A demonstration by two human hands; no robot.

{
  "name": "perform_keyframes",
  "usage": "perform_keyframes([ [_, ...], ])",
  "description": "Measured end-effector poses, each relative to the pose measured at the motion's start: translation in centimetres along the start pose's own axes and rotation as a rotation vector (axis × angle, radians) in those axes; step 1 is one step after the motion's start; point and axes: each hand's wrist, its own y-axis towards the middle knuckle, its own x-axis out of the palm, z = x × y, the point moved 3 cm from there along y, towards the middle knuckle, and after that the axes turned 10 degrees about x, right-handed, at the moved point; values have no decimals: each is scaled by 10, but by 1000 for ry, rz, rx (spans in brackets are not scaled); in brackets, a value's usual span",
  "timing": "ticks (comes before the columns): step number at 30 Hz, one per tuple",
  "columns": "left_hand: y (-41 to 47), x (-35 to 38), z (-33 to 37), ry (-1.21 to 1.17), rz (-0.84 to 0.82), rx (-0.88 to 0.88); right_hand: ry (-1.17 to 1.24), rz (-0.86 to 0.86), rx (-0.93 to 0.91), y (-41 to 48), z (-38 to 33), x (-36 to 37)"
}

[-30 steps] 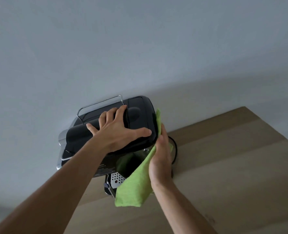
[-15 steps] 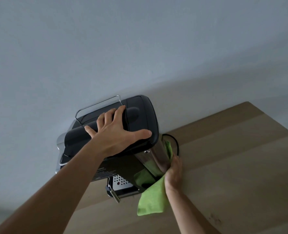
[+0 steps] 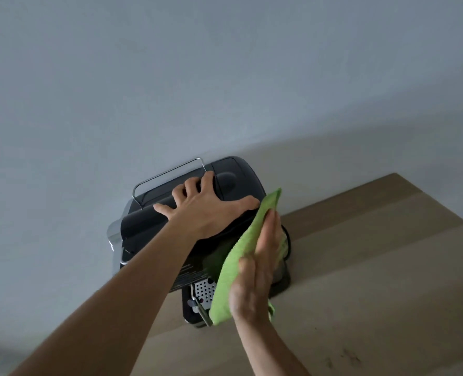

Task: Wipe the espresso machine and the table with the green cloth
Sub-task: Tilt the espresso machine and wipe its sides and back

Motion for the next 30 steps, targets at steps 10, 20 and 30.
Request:
perform_keyframes([
  [10,-4,-9,-45,80,-5,356,-340,129,-75,-2,14,17],
  [20,-1,-5,-44,20,1,348,-75,341,25,-24,-22,61],
  [30,1,-5,-45,18,5,366,-134,242,213,-52,25,65],
])
